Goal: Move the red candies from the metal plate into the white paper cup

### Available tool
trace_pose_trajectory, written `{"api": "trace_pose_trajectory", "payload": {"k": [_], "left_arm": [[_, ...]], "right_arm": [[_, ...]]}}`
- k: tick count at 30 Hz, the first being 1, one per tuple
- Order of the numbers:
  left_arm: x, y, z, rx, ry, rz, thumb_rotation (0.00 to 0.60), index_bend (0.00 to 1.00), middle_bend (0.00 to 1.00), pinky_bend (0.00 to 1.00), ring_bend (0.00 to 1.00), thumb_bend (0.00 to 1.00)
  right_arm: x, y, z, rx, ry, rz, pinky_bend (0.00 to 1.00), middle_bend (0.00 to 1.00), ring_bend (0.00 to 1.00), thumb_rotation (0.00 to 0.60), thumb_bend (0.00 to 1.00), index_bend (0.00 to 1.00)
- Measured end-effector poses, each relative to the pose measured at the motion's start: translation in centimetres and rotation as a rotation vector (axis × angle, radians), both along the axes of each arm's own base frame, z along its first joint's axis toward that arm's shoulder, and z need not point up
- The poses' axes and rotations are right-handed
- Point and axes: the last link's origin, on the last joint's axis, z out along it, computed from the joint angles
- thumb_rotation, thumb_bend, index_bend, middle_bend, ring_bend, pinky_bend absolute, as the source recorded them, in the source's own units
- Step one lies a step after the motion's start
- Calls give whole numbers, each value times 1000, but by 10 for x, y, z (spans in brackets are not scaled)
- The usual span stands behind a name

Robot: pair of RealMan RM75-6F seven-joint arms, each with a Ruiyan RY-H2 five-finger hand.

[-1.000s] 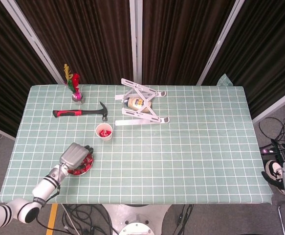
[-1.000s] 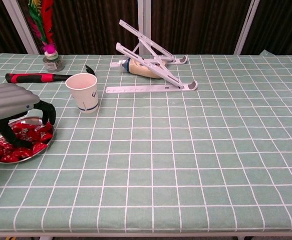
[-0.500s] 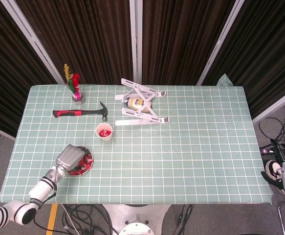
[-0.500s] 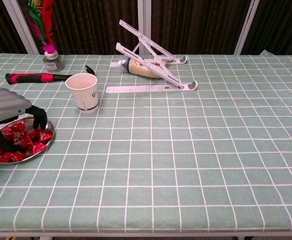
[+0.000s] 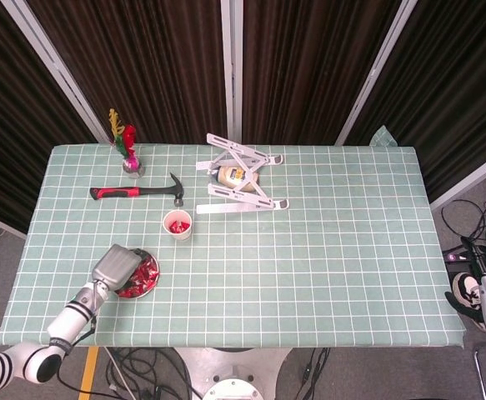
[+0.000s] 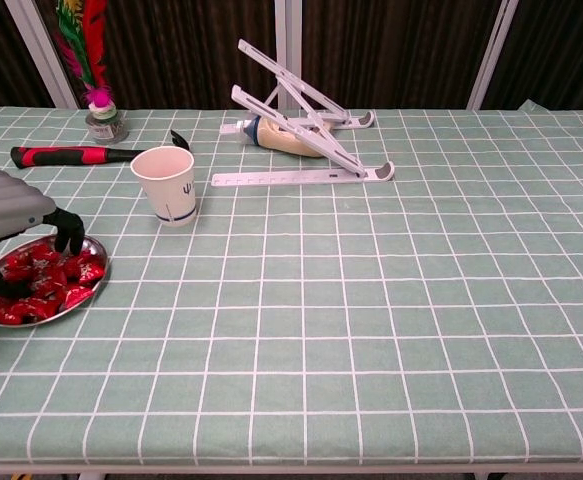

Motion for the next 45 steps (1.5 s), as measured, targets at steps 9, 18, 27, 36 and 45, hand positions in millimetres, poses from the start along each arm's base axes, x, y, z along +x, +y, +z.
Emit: {"api": "trace_pose_trajectory", "payload": {"k": [9, 18, 27, 36, 45], "left_arm": [[-3, 2, -5, -5, -2, 19, 600, 516, 547, 1000, 947, 228], [-5, 4, -9, -6, -39, 19, 600, 569, 602, 1000, 952, 284], [-9, 6, -12, -8, -67, 27, 600, 619, 661, 1000, 961, 411], [-13, 7, -13, 2, -106, 26, 600, 678, 734, 1000, 972, 498], [-7, 11, 0, 25, -193, 45, 600, 692, 751, 1000, 972, 523]], "right_arm": [[1, -1, 0, 2, 0, 4, 432, 289, 157, 600, 101, 84], [0, 1, 0, 0, 0, -1, 432, 289, 157, 600, 101, 84], [0, 0, 0, 1, 0, -1, 432, 290, 157, 600, 101, 84], [0, 1, 1, -2, 0, 1, 433, 294, 157, 600, 101, 84], [1, 1, 1, -4, -1, 4, 434, 295, 157, 600, 101, 84]]}}
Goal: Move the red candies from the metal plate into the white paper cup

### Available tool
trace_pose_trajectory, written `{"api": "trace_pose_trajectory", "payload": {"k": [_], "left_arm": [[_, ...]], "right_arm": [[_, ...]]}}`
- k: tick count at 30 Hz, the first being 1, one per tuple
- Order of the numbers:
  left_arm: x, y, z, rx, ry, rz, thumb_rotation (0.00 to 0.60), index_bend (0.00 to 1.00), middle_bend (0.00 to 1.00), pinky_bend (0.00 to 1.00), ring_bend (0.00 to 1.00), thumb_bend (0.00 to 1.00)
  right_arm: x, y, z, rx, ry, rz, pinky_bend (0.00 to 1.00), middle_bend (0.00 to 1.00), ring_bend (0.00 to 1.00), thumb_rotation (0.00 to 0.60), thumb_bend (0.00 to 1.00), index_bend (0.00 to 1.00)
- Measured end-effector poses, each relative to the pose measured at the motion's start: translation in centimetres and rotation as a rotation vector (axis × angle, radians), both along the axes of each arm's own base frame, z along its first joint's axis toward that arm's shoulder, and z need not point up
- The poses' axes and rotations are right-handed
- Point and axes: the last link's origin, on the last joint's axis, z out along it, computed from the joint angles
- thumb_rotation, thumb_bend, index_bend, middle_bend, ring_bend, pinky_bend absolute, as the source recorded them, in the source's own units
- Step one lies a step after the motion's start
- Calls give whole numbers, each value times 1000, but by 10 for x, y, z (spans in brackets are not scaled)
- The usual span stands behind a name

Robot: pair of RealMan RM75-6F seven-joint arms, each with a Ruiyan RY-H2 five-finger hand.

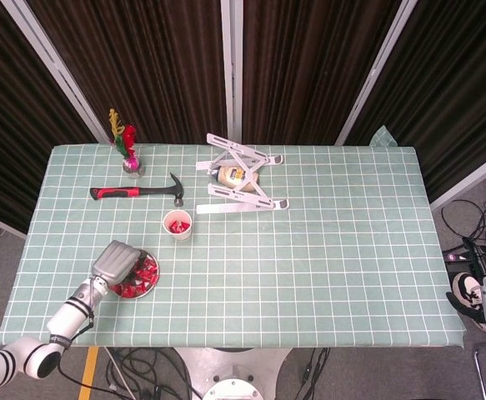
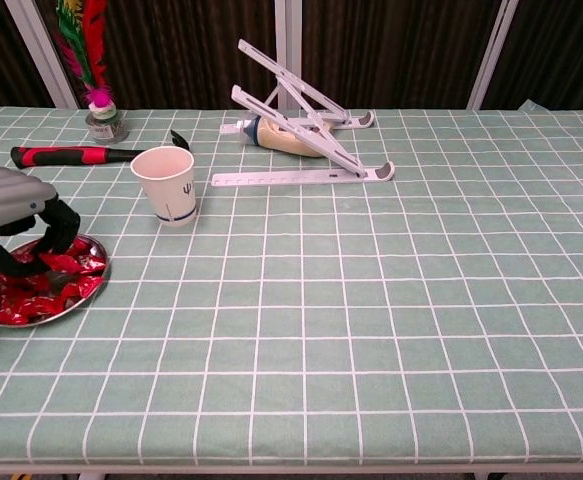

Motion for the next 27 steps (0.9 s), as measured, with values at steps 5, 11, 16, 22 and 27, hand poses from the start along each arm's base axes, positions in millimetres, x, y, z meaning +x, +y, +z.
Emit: {"api": "trace_pose_trajectory", "payload": {"k": [5, 11, 16, 22, 27], "left_arm": [[9, 6, 17, 27, -55, -2, 600, 692, 751, 1000, 972, 523], [33, 20, 38, 71, -107, -44, 600, 692, 751, 1000, 972, 523], [63, 42, 47, 93, -141, -98, 600, 692, 751, 1000, 972, 521], [94, 70, 38, 92, -140, -135, 600, 688, 748, 1000, 973, 520], [105, 89, 23, 99, -74, -153, 600, 684, 742, 1000, 972, 519]], "right_arm": [[-1, 0, 0, 2, -1, 0, 434, 295, 157, 600, 101, 84], [-1, 0, 0, 3, -3, 2, 434, 295, 157, 600, 101, 84], [-1, 0, 0, 1, -4, 4, 434, 296, 157, 600, 101, 84], [-2, 0, 0, 1, -4, -2, 435, 296, 157, 600, 101, 84], [-4, 0, 2, -4, -4, -12, 435, 297, 157, 600, 101, 84]]}}
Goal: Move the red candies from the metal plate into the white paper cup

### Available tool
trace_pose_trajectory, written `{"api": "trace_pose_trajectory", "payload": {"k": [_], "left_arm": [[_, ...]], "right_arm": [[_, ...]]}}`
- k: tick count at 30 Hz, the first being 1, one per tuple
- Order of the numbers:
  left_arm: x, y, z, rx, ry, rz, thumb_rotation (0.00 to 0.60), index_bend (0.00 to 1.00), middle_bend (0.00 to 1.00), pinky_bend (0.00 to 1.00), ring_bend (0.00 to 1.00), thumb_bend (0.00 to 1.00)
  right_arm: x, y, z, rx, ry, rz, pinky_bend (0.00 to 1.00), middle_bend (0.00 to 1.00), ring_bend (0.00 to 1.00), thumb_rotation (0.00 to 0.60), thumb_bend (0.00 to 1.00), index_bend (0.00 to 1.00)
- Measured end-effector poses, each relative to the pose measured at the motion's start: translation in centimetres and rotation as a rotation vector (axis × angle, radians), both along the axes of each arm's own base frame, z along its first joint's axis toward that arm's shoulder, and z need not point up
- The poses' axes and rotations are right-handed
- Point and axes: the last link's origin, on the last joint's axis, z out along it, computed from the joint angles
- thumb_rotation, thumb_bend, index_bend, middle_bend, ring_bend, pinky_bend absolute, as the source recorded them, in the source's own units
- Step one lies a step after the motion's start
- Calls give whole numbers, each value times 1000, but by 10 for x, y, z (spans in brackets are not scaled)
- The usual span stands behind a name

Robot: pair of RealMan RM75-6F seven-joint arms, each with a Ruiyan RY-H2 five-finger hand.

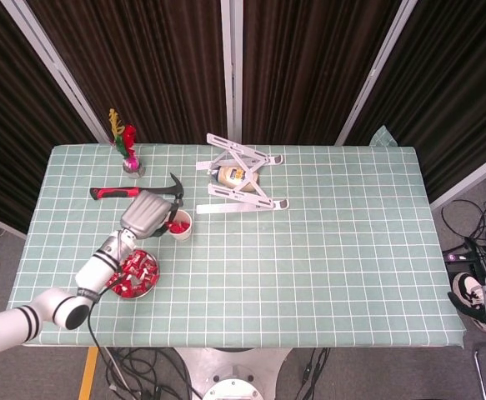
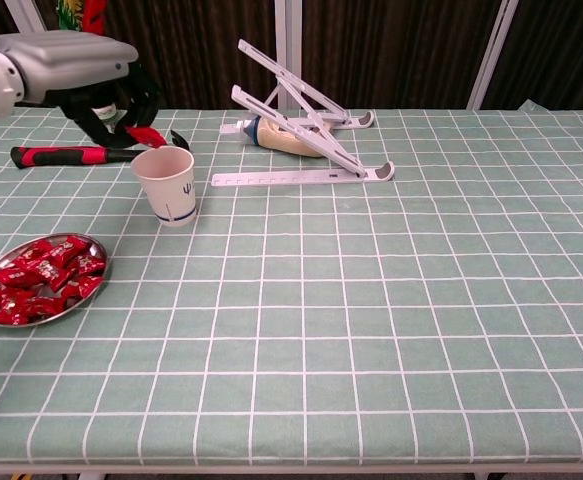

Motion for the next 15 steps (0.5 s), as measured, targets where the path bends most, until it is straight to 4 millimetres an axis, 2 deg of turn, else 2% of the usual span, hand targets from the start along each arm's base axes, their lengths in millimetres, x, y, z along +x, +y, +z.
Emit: {"api": "trace_pose_trajectory", "payload": {"k": [7, 15], "left_arm": [[8, 17, -16, 46, 114, -30, 600, 670, 732, 1000, 972, 516], [12, 18, -24, 30, 108, -9, 600, 652, 721, 1000, 971, 509]], "right_arm": [[-3, 1, 1, -5, 0, -11, 435, 296, 157, 600, 101, 84], [-4, 1, 1, -4, -2, -16, 435, 297, 157, 600, 101, 84]]}}
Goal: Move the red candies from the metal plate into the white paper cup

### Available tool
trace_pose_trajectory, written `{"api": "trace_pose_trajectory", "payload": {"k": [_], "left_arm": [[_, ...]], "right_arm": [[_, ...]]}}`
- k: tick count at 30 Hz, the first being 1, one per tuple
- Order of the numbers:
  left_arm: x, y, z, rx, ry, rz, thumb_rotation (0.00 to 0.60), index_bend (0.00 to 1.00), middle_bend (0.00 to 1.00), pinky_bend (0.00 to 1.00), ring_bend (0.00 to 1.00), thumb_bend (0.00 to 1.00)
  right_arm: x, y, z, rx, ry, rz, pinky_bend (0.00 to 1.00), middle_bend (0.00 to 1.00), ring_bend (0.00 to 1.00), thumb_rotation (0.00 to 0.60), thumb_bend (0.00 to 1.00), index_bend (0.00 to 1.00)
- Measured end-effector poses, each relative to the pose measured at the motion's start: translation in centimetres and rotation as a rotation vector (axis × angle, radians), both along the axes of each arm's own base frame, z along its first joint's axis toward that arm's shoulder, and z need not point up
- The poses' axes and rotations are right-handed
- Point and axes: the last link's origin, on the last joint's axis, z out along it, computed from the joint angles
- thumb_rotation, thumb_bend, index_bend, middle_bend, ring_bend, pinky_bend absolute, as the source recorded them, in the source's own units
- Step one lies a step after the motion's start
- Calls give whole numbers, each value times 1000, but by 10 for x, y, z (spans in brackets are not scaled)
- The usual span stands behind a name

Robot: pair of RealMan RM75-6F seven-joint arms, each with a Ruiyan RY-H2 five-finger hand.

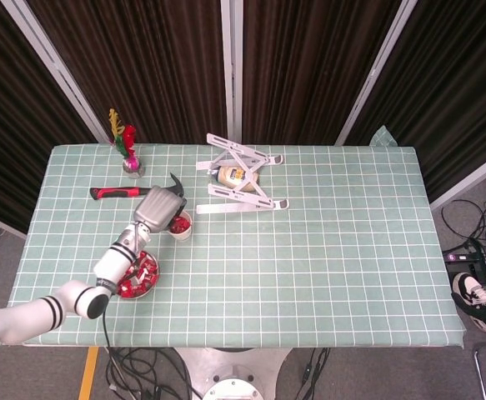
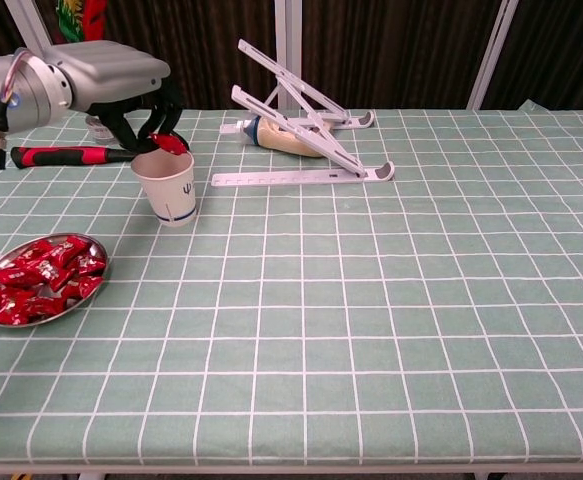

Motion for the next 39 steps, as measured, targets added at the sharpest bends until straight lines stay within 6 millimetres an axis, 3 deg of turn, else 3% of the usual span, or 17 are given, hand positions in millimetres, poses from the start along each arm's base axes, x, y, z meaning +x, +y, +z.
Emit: {"api": "trace_pose_trajectory", "payload": {"k": [12, 23, 27, 33, 39], "left_arm": [[1, 0, -8, 20, 66, -29, 600, 549, 664, 1000, 966, 473], [-3, -3, -3, 22, 94, -14, 600, 519, 616, 1000, 957, 457], [-6, -9, 6, 49, 52, 1, 600, 481, 605, 1000, 957, 381], [-35, -31, 38, 141, -86, 62, 600, 479, 595, 1000, 952, 266], [-89, -79, 64, 165, -116, 131, 600, 485, 578, 1000, 951, 245]], "right_arm": [[-1, 0, 0, -2, -1, -4, 436, 297, 157, 600, 101, 84], [0, 0, 0, -1, -3, 3, 435, 300, 157, 600, 101, 84], [0, 1, 1, -4, -3, 5, 436, 301, 157, 600, 101, 84], [0, 1, 2, -4, -3, 10, 436, 301, 158, 600, 101, 85], [2, 0, -1, 4, -7, 25, 436, 301, 157, 600, 101, 84]]}}
